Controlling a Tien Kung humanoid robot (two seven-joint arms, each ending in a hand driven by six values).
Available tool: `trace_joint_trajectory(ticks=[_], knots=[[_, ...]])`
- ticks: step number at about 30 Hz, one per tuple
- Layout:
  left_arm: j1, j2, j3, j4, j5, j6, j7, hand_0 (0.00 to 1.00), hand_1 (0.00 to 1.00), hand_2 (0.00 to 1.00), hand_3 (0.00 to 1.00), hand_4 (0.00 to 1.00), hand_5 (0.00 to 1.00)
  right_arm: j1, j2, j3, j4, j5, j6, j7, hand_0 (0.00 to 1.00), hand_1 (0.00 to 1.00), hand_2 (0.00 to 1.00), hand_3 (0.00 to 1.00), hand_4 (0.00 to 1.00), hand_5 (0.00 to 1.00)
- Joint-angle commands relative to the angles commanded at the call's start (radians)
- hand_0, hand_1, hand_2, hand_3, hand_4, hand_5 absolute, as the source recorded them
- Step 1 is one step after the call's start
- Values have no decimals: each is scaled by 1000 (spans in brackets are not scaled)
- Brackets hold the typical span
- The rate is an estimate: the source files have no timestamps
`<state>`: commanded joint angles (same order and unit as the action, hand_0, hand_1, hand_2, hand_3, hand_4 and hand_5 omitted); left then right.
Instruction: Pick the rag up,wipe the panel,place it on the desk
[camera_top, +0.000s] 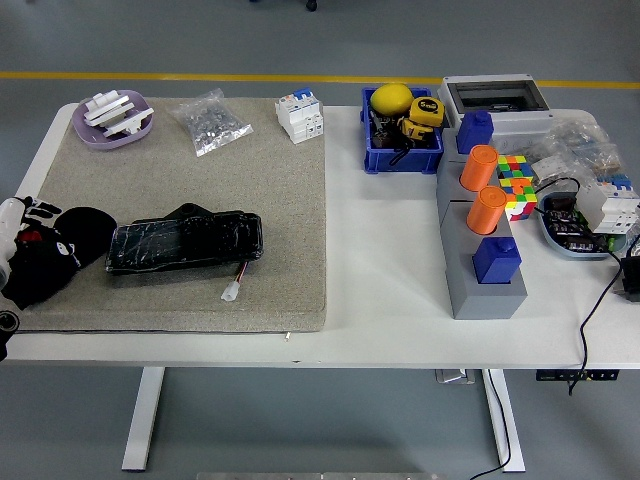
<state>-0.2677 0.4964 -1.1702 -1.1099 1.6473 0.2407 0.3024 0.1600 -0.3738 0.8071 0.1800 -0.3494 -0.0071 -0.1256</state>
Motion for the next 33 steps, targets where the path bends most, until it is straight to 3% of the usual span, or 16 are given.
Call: trace_joint_trajectory(ticks=[10,11,12,22,23,26,28,29,33], knots=[[36,26,-66,-83,-24,-90,36,621,808,808,762,998,115,-1,0,3,0,1,1,2,717,259,630,630,998,591],[40,27,-74,-91,-32,-102,36,685,858,875,816,998,160,-1,0,4,0,1,1,2,716,260,630,630,998,587],[43,27,-81,-99,-36,-110,35,685,858,875,816,998,160,-1,0,5,0,0,1,3,716,260,630,630,998,587],[89,32,-200,-240,-130,-223,-46,683,854,880,839,998,180,-1,0,3,0,1,1,3,716,260,630,629,998,585],[96,27,-219,-263,-150,-222,-65,664,833,832,819,998,336,-2,0,3,0,2,1,3,716,261,630,629,998,584],[108,8,-256,-303,-206,-212,-102,664,833,832,819,998,336,-3,1,1,0,3,1,3,716,261,630,629,998,584],[120,-23,-287,-331,-276,-189,-148,664,833,832,819,998,336,-3,2,-1,0,4,1,3,716,261,630,629,998,584],[123,-39,-295,-338,-318,-177,-175,648,775,753,761,998,402,-4,3,0,0,4,0,3,716,261,630,628,998,582],[121,-102,-312,-317,-465,-147,-285,648,775,753,761,998,402,-4,5,-2,0,5,0,3,716,261,630,628,998,582]])
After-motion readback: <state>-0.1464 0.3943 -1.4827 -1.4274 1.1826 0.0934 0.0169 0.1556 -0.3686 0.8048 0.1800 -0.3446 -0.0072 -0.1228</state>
